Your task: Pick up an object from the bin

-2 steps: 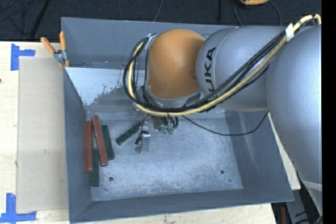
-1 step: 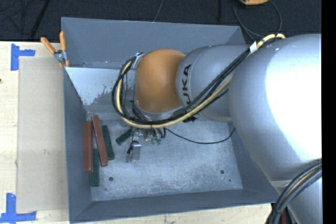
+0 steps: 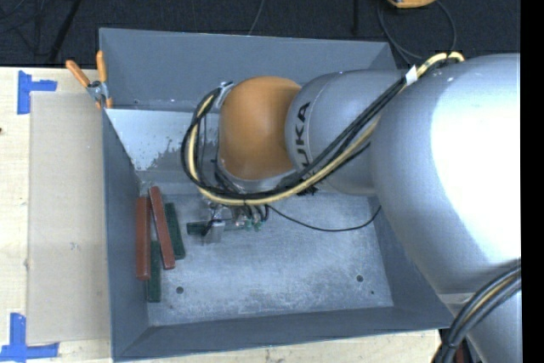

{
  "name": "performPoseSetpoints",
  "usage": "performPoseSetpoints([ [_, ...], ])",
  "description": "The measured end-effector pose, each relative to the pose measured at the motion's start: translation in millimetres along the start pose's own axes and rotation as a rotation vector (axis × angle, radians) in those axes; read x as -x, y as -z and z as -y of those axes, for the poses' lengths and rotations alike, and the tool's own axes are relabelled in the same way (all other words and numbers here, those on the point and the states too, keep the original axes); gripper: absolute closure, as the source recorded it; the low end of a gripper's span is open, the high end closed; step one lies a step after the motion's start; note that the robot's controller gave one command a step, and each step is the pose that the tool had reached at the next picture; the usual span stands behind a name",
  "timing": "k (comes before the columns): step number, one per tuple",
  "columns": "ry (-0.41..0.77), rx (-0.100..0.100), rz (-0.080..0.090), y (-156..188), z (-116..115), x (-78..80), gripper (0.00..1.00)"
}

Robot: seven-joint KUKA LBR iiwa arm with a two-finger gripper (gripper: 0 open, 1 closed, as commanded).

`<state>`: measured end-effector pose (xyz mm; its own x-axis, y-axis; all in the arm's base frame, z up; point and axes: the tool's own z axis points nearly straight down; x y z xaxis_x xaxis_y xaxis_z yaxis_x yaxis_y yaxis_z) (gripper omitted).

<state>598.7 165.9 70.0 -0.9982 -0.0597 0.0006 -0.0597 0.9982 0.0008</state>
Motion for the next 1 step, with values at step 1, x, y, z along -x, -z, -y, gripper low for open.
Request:
performPoseSetpoints([
  [1, 0.1, 0.001, 0.011, 139.7, -1.6, 16.5, 1.0],
])
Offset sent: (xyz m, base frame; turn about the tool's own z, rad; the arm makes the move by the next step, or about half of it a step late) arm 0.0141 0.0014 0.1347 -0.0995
